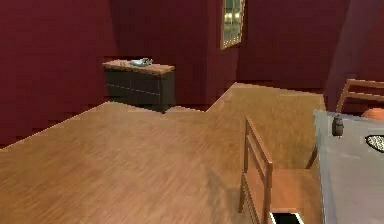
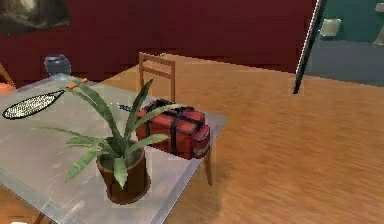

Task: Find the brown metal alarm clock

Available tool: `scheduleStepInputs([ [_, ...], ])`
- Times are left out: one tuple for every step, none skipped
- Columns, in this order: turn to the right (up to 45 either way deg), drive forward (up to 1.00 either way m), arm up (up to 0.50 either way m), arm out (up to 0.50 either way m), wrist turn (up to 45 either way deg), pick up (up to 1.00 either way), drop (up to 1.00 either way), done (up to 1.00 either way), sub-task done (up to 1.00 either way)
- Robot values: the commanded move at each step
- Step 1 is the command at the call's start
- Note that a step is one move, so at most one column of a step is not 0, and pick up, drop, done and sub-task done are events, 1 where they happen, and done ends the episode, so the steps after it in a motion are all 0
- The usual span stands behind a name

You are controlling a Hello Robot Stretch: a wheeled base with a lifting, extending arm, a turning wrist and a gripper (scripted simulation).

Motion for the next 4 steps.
scheduleStepInputs([
  [6.0,0.0,0.0,0.0,0.0,0.0,0.0,0.0,0.0],
  [0.0,0.8,0.0,0.0,0.0,0.0,0.0,0.0,0.0],
  [45.0,0.0,0.0,0.0,0.0,0.0,0.0,0.0,0.0],
  [12.0,0.0,0.0,0.0,0.0,0.0,0.0,0.0,0.0],
])
